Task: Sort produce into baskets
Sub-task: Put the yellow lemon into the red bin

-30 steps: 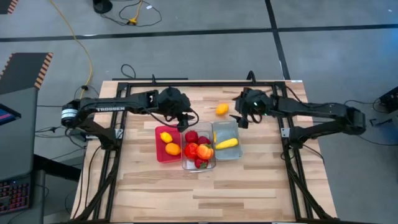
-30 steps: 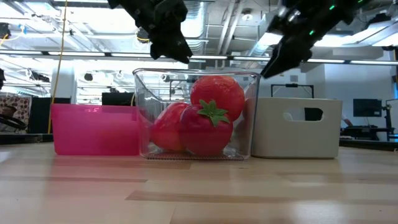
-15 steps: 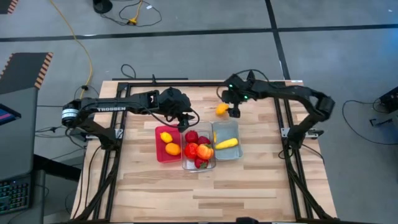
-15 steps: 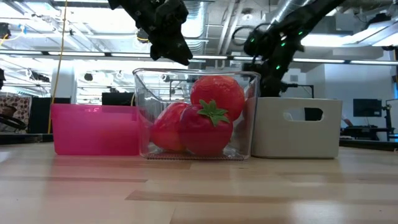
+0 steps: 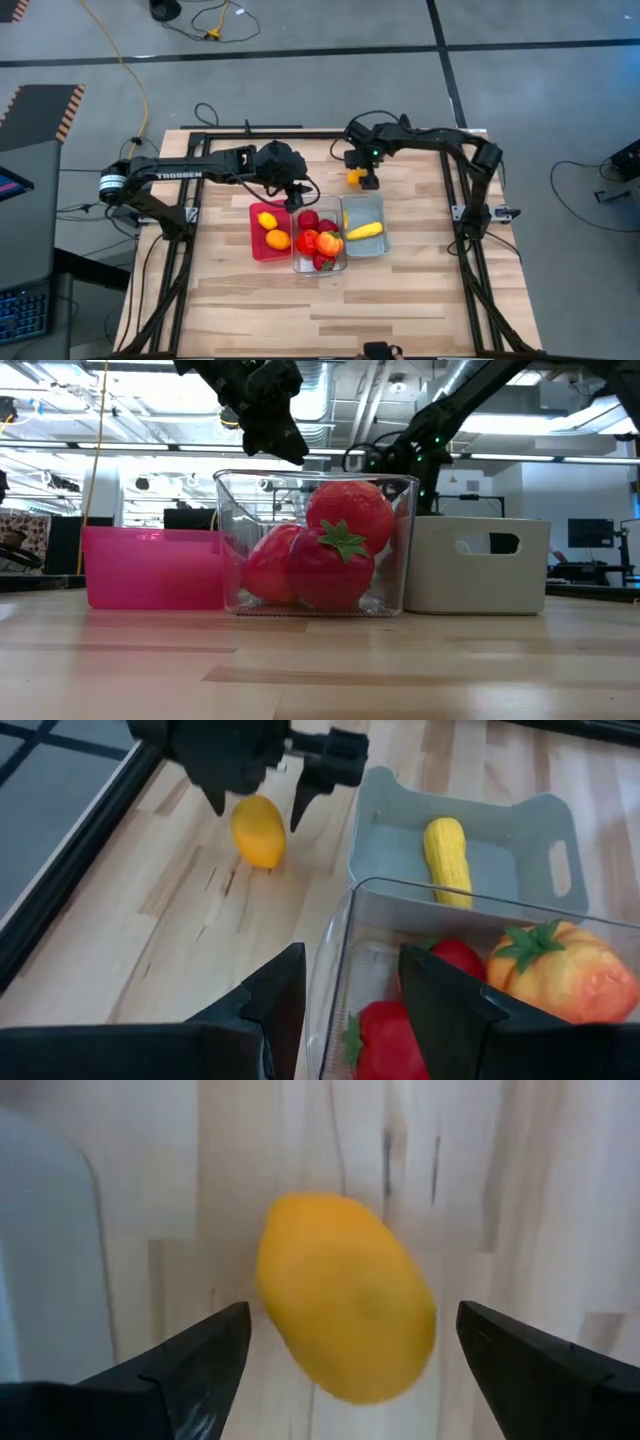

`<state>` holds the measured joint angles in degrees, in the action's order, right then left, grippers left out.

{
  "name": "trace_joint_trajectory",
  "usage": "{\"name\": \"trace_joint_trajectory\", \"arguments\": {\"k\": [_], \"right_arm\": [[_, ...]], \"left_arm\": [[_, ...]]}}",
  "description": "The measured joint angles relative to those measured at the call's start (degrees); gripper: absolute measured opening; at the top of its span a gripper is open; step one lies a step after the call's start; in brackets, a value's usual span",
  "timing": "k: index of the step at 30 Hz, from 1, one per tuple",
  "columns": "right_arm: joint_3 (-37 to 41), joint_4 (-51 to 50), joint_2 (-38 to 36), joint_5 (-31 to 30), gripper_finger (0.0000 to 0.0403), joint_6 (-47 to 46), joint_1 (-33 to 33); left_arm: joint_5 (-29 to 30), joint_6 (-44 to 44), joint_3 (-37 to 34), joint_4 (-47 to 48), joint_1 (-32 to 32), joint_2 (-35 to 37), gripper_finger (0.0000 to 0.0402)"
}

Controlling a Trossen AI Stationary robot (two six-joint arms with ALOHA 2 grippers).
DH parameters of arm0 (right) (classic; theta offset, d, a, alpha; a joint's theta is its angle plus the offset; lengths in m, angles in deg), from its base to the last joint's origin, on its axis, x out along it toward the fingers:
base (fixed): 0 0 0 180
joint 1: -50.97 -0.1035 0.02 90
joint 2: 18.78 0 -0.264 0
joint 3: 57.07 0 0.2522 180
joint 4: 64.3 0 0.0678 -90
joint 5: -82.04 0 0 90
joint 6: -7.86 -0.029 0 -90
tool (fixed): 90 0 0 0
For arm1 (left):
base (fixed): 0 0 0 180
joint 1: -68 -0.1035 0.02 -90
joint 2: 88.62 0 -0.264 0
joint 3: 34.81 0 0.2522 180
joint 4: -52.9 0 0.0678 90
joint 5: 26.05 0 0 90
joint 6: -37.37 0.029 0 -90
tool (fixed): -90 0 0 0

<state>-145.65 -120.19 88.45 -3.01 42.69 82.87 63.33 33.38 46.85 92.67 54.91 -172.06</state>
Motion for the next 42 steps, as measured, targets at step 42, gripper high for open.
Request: {"name": "trace_joint_trajectory", "arguments": {"k": [42], "right_arm": [[-32.61,-13.92,3.28,-10.67,0.0241,-3.83,-9.61]], "left_arm": [[6.54,-5.10,-44.75,-24.51,3.98,50.92,0.0147]]}}
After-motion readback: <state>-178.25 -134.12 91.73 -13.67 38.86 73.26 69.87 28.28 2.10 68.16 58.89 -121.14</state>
